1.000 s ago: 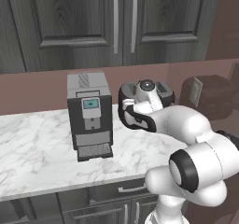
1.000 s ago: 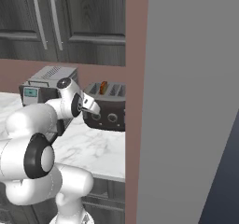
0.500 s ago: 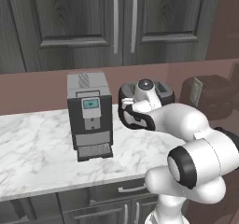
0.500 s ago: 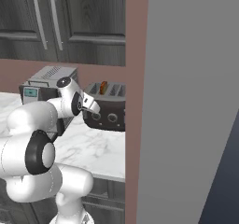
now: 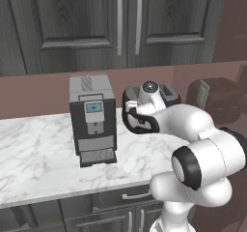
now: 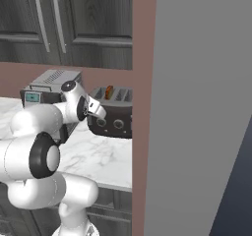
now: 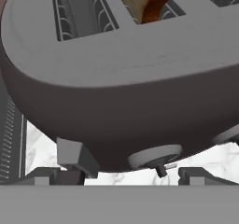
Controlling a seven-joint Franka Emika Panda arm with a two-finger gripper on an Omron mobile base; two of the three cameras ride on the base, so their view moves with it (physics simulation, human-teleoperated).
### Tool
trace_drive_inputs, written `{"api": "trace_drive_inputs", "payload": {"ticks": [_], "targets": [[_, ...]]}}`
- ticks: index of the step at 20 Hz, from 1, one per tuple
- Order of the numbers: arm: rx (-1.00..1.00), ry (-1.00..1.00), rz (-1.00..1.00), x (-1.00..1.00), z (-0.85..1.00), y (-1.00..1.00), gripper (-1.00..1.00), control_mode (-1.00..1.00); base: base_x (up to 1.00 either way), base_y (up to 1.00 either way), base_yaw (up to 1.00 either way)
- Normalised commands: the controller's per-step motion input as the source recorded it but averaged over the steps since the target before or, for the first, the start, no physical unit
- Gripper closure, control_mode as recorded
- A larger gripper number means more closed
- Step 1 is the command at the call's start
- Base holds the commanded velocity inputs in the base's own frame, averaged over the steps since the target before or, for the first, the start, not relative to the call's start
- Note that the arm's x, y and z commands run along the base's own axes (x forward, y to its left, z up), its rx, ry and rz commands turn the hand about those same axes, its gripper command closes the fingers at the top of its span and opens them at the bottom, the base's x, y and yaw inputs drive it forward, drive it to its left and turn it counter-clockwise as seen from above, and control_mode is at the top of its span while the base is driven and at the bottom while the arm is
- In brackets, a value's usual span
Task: Start the toaster. Once the lever pops up, take the bread to the plate on the dining counter.
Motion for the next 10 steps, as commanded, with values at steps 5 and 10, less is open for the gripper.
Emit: {"api": "trace_drive_inputs", "payload": {"ticks": [5,10], "targets": [[0.00,0.00,0.00,0.06,-0.02,-0.03,-1.00,-1.00,0.00,0.00,0.00],[0.00,0.00,0.00,0.00,-0.10,-0.02,-1.00,-1.00,0.00,0.00,0.00]]}}
